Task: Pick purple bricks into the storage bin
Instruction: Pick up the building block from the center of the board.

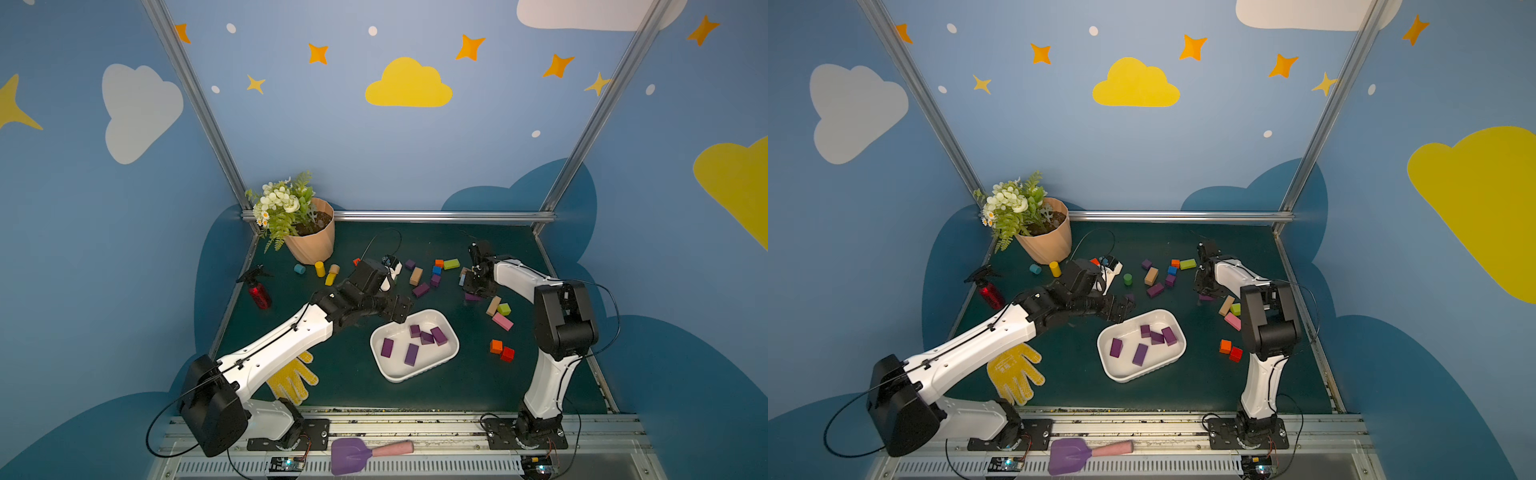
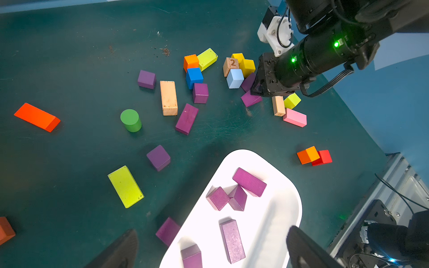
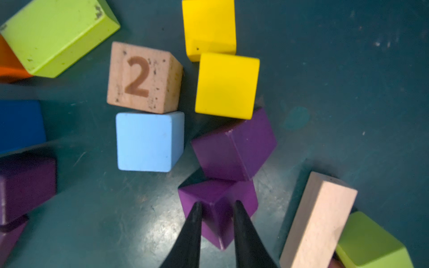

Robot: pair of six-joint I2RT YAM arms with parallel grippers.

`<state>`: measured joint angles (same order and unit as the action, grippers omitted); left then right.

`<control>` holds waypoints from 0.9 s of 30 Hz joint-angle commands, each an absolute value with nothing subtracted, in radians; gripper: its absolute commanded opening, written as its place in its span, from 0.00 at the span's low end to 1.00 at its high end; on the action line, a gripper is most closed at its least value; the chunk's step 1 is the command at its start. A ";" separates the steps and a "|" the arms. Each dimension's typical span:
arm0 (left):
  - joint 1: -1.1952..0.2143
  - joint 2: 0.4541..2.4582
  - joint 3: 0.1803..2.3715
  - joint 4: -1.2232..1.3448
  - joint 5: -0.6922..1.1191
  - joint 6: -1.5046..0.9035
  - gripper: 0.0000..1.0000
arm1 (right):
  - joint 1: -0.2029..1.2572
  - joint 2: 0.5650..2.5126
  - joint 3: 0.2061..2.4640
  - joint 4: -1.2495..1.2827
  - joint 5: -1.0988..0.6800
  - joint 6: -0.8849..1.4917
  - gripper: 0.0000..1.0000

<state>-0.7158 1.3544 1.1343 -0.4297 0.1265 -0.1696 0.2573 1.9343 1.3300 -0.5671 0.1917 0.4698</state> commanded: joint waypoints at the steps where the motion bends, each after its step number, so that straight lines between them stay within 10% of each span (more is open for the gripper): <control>1: -0.710 1.358 1.152 -0.417 0.140 -0.172 1.00 | 0.266 1.918 1.288 -0.600 0.191 0.449 0.22; 27: -0.707 1.359 1.151 -0.419 0.133 -0.170 1.00 | 0.437 1.664 1.200 -0.764 0.270 0.443 0.32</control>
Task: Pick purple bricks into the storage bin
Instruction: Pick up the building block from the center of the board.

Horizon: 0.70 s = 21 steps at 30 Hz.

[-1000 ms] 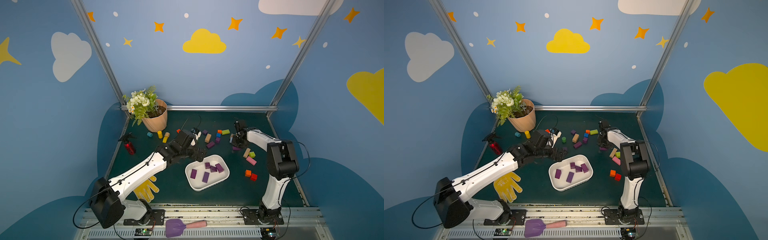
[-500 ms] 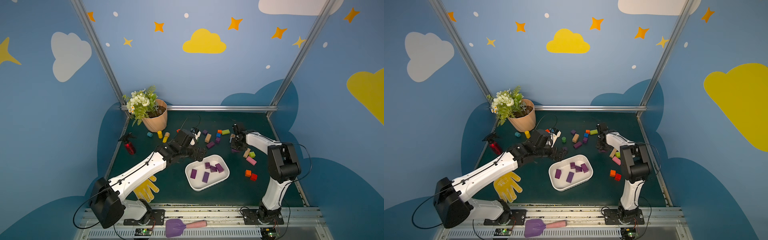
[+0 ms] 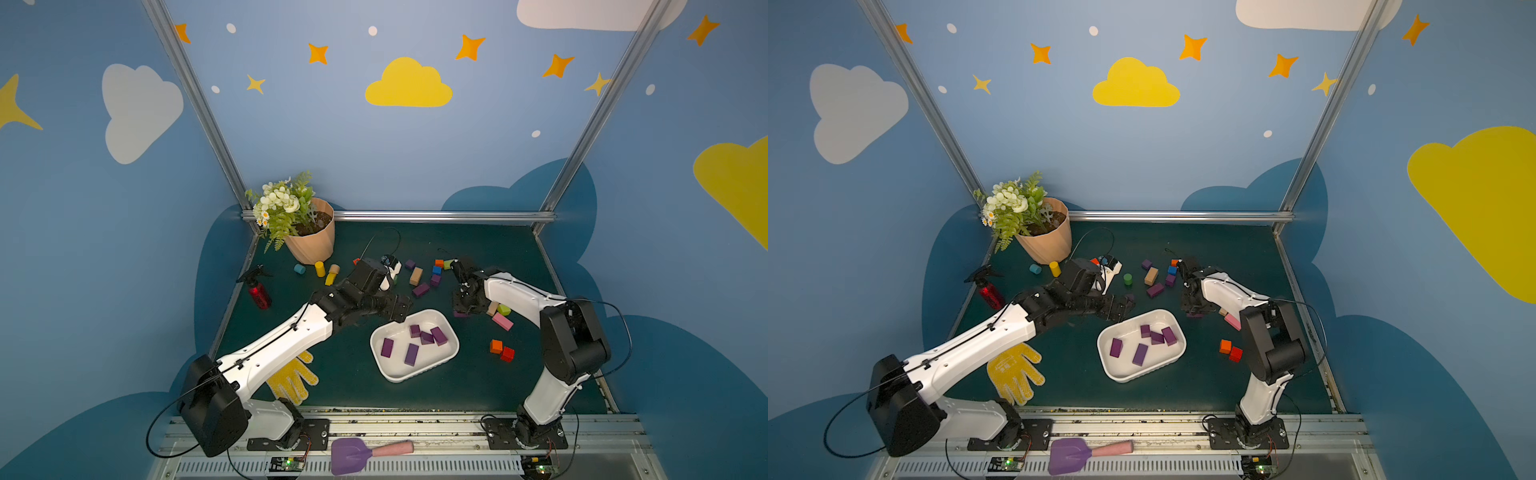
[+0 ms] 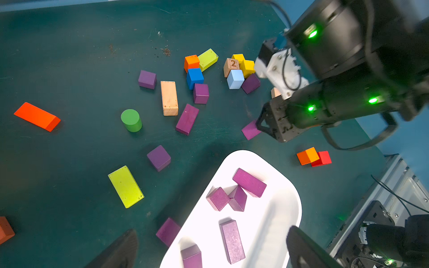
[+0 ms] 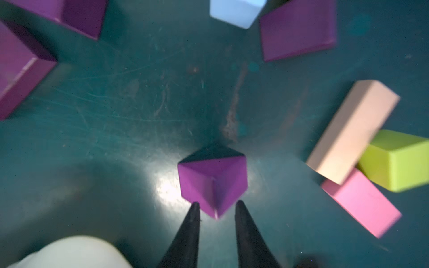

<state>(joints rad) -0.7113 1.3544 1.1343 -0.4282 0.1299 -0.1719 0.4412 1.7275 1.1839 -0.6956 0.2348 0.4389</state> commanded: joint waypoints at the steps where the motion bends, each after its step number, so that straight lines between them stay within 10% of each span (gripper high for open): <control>1: -0.708 1.359 1.150 -0.419 0.132 -0.169 1.00 | 0.437 1.649 1.195 -0.768 0.266 0.455 0.33; 21: -0.730 1.348 1.146 -0.425 0.078 -0.155 1.00 | 0.497 1.562 1.204 -0.893 0.369 1.260 0.52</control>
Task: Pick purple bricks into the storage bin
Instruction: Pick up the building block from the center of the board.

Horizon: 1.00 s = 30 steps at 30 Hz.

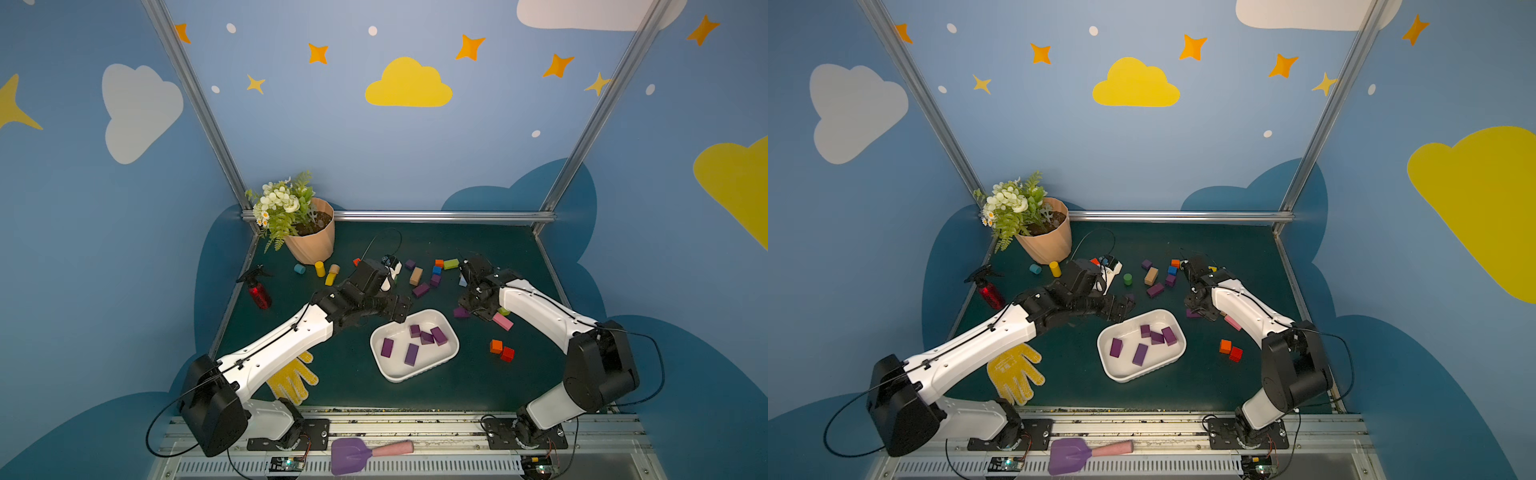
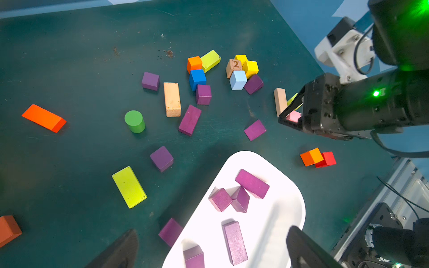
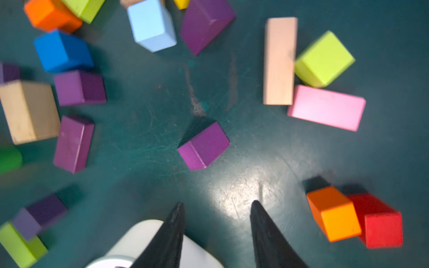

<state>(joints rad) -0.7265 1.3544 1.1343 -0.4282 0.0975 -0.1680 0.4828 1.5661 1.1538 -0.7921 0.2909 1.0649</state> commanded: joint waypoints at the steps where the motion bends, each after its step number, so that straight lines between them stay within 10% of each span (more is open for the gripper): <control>1: -0.732 1.347 1.147 -0.426 0.077 -0.154 1.00 | 0.500 1.572 1.218 -0.922 0.381 1.307 0.54; 30: -0.734 1.318 1.142 -0.414 0.104 -0.163 1.00 | 0.518 1.818 1.348 -0.956 0.373 1.760 0.58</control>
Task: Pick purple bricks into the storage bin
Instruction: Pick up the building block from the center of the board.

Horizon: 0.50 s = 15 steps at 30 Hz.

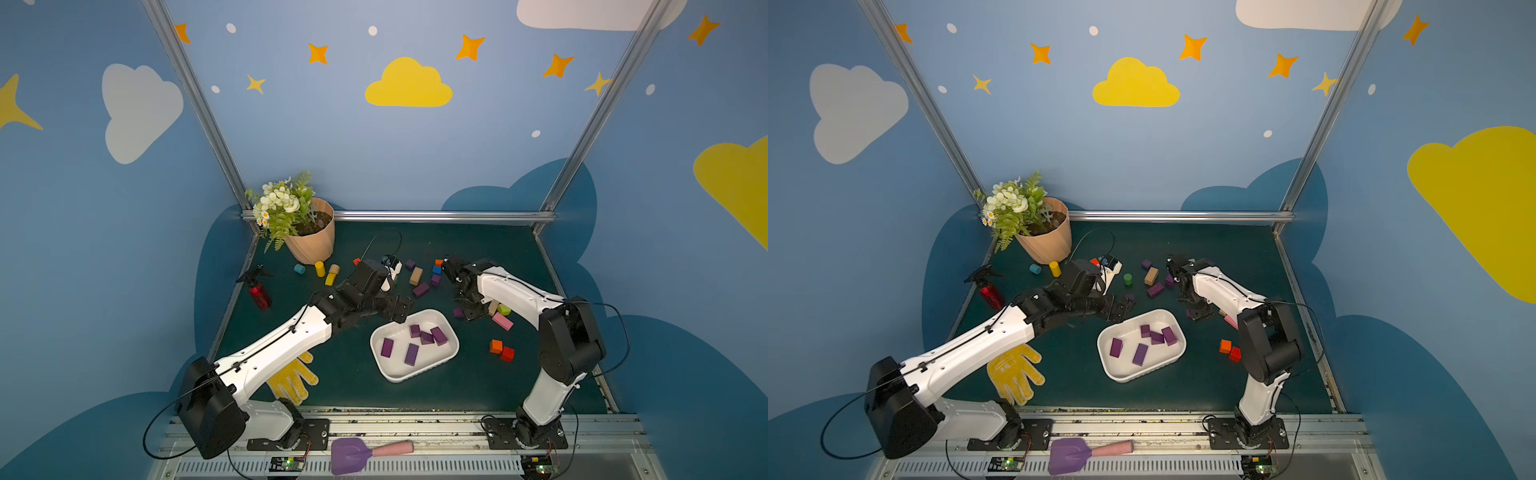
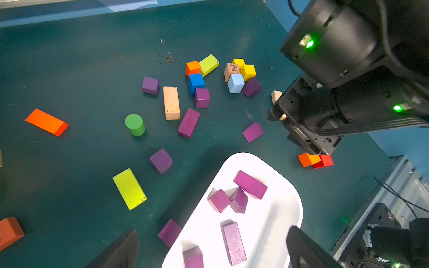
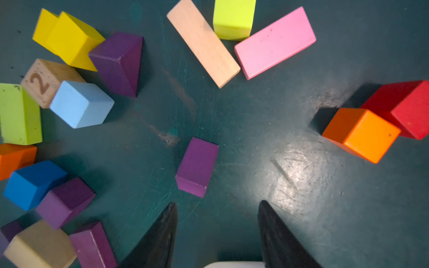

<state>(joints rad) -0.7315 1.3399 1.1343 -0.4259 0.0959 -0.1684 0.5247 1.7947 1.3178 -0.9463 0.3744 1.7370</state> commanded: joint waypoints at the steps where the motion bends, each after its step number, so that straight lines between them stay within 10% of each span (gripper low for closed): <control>1: -0.733 1.321 1.142 -0.413 0.106 -0.164 1.00 | 0.516 1.826 1.349 -0.945 0.368 1.755 0.58; 15: -0.732 1.326 1.144 -0.413 0.119 -0.164 1.00 | 0.480 1.951 1.412 -0.902 0.319 1.721 0.61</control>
<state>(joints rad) -0.7315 1.3399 1.1343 -0.4229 0.1081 -0.1688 0.4873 1.9324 1.3849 -0.8921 0.3275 1.7271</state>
